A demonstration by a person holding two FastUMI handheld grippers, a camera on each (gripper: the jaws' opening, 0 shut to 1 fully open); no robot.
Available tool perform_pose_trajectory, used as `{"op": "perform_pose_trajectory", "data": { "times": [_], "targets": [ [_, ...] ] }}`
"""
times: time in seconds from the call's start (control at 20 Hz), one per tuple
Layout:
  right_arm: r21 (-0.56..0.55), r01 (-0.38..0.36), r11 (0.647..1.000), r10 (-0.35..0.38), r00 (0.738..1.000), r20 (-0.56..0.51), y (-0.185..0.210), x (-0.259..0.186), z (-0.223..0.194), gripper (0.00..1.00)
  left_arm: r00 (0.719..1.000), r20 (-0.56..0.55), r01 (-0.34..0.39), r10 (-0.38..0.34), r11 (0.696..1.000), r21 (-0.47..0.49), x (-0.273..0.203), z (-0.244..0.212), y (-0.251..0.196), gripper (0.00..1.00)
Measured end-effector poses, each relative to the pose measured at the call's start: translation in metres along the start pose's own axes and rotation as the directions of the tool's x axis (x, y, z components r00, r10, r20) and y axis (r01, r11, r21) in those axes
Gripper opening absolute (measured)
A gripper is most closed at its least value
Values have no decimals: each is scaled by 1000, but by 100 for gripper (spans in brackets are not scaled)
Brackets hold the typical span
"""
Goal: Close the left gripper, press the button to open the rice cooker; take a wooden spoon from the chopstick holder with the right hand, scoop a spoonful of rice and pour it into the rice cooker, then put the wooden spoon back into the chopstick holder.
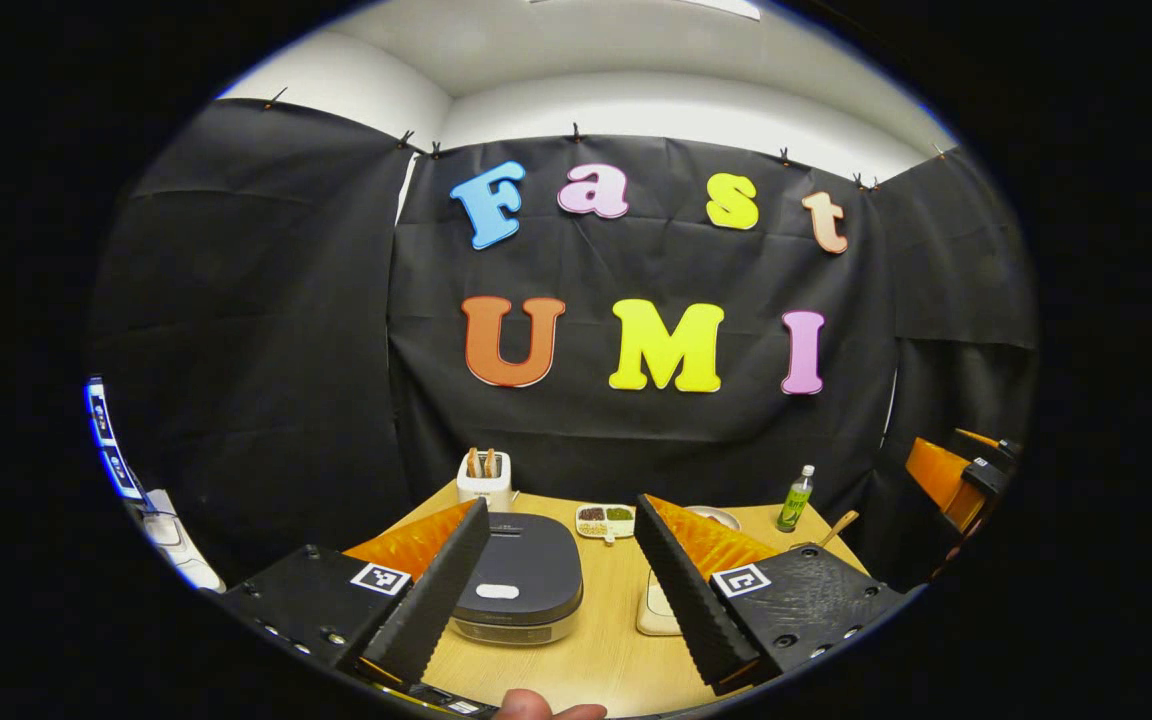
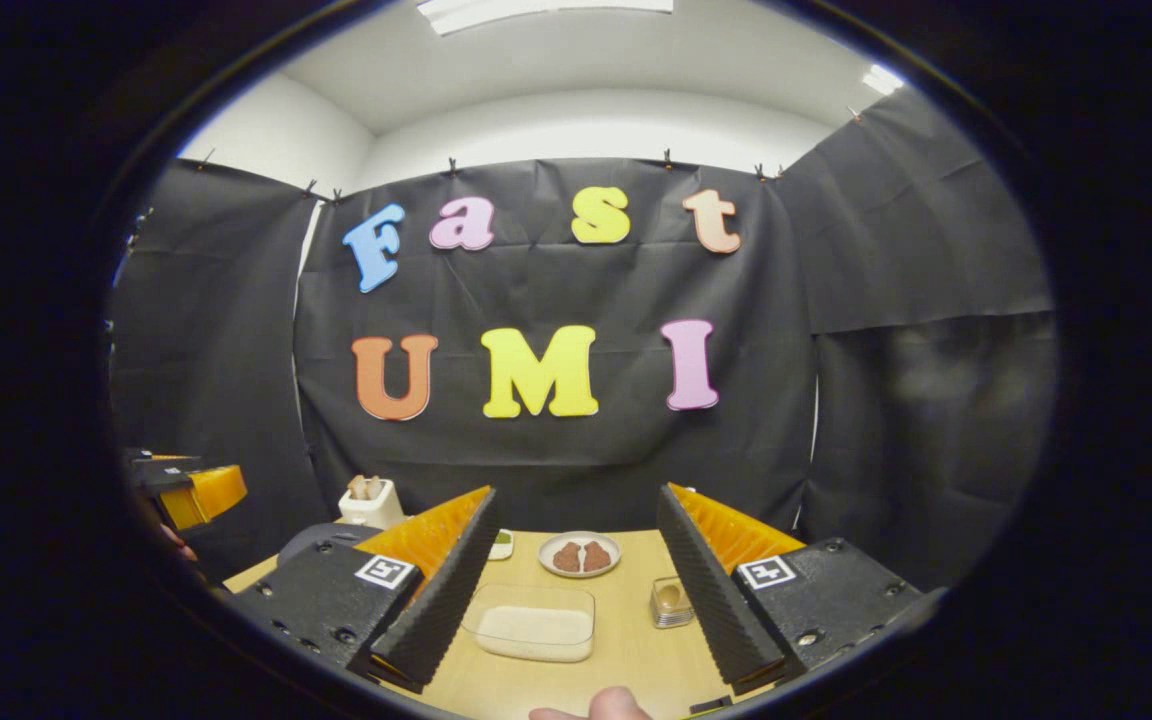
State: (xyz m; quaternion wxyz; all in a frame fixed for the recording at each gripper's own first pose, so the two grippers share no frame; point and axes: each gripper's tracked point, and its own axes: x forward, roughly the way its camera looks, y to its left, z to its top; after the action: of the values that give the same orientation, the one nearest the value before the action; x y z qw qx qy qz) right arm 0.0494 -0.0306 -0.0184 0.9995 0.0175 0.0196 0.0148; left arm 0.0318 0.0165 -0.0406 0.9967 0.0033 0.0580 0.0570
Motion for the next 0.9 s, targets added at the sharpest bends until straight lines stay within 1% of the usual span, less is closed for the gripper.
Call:
{"op": "perform_pose_trajectory", "data": {
  "times": [0.1, 0.2, 0.35, 0.45, 0.6, 0.7, 0.8, 0.85, 0.9],
  "targets": [
    [7, -8, 1000, 8, 1000, -12, -2, 8, -5, 100, 999, -43, -23, 23, 1000, -12, 6, -10, 8, 95],
    [16, -20, 1000, 20, 999, -24, -3, 16, -8, 100, 997, -70, -37, 37, 999, 6, 13, -17, 13, 95],
    [19, -36, 999, 37, 999, -34, -4, 26, -10, 100, 991, -127, -40, 41, 999, 15, 25, -28, 21, 95],
    [16, -41, 999, 41, 998, -39, -6, 32, -13, 100, 982, -185, -30, 30, 1000, 1, 39, -40, 25, 95],
    [17, -33, 999, 34, 998, -52, -15, 38, -17, 100, 949, -314, -24, 11, 999, -39, 60, -71, 31, 95],
    [23, -22, 999, 24, 998, -62, -21, 42, -21, 100, 915, -404, -26, 4, 998, -49, 73, -93, 38, 95],
    [23, -15, 1000, 17, 997, -76, -25, 45, -26, 100, 888, -460, -30, -1, 998, -60, 85, -109, 45, 94],
    [23, -10, 1000, 12, 997, -81, -28, 46, -28, 100, 875, -484, -31, 0, 998, -57, 91, -113, 50, 85],
    [23, -3, 1000, 5, 996, -85, -30, 47, -29, 100, 862, -507, -25, -2, 999, -47, 95, -119, 53, 79]
  ]
}}
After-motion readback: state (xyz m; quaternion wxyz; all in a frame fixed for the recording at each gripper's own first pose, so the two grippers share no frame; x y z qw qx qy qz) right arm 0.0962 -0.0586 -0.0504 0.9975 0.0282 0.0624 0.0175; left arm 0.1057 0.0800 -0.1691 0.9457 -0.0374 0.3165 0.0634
